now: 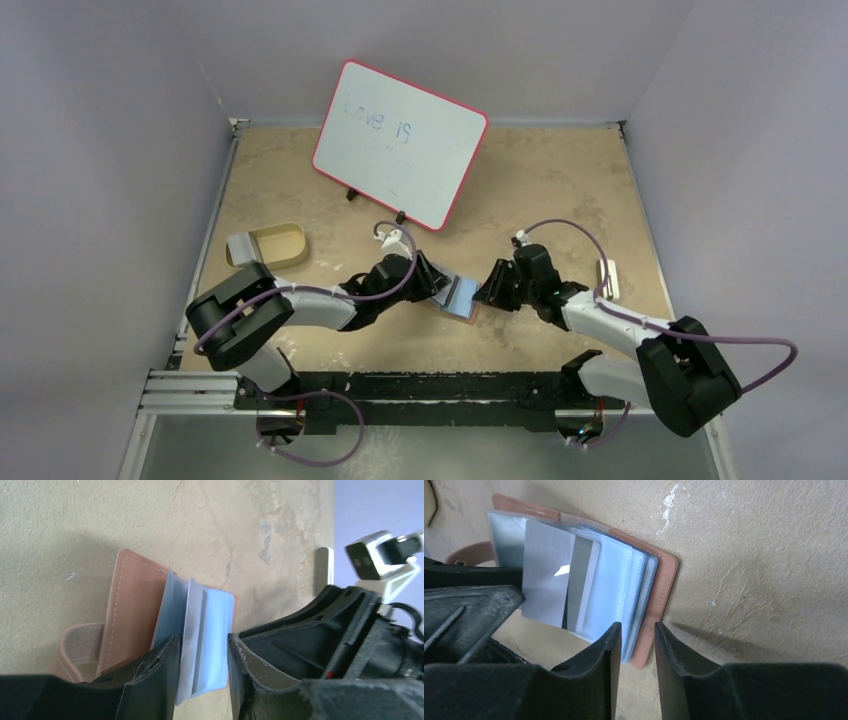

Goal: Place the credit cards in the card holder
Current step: Insert the credit card into the card holder.

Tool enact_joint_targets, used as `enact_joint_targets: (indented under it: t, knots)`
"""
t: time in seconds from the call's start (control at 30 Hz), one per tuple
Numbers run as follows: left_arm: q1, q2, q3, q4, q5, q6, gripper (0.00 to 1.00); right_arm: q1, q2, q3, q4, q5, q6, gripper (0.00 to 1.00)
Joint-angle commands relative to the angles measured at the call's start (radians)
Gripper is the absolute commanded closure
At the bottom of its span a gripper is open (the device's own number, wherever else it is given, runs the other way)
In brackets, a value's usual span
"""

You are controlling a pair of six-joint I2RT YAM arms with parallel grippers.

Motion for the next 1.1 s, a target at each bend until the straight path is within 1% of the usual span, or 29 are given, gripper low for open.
enact_joint_targets:
  t: [0.0, 0.07, 0.17, 0.27, 0.37, 0.5, 0.63, 0.8, 0.9, 1.07]
  knots:
    - [-0.003, 0.020, 0.039, -0.048, -0.006, 0.054, 0.62, 0.003, -0.020, 0.051, -0.056, 0.041, -0.021, 0.67]
    - [-0.004, 0.036, 0.038, -0.039, 0.004, 0.050, 0.63, 0.004, -0.014, 0.057, -0.061, 0.044, -0.024, 0.67]
    - [-0.003, 0.071, 0.041, -0.012, 0.035, 0.044, 0.68, 0.003, -0.011, 0.060, -0.073, 0.055, -0.031, 0.67]
    - [-0.005, 0.092, 0.052, -0.012, 0.059, 0.046, 0.68, 0.003, -0.011, 0.062, -0.083, 0.067, -0.031, 0.67]
    - [-0.005, 0.063, 0.064, -0.066, 0.034, 0.073, 0.64, 0.004, -0.007, 0.066, -0.089, 0.065, -0.044, 0.67]
    - [-0.005, 0.023, 0.121, -0.224, -0.024, 0.138, 0.57, 0.004, -0.007, 0.074, -0.099, 0.063, -0.053, 0.67]
    - [-0.005, 0.024, 0.147, -0.282, -0.042, 0.170, 0.56, 0.003, -0.017, 0.082, -0.107, 0.066, -0.056, 0.67]
    - [-0.005, 0.032, 0.152, -0.267, -0.029, 0.173, 0.56, 0.004, -0.006, 0.082, -0.106, 0.069, -0.060, 0.67]
    - [-0.005, 0.053, 0.149, -0.214, 0.012, 0.172, 0.57, 0.004, 0.010, 0.079, -0.097, 0.074, -0.055, 0.67]
    - [-0.005, 0.077, 0.150, -0.154, 0.069, 0.174, 0.60, 0.004, 0.052, 0.078, -0.090, 0.104, -0.052, 0.72]
